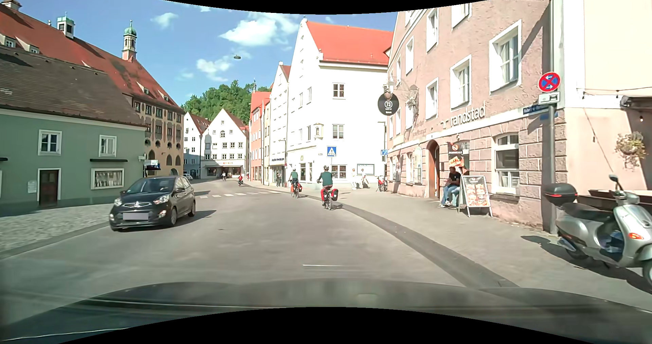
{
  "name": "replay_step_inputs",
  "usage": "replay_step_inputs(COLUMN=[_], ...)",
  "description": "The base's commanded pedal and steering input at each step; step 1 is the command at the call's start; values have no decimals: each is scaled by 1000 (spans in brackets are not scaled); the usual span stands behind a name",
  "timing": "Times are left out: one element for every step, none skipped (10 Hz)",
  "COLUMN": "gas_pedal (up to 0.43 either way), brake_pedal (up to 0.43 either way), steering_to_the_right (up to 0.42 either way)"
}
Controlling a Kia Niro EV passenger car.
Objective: Follow the waypoints while adhering to traffic rules and regulations
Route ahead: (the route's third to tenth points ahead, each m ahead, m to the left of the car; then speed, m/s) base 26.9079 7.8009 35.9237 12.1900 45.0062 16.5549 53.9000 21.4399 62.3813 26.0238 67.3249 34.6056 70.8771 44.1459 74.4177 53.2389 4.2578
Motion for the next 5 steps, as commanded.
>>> replay_step_inputs(gas_pedal=[20, 39, 47, 67, 67], brake_pedal=[6, 12, 6, 6, 6], steering_to_the_right=[-18, -24, -33, -40, -48])
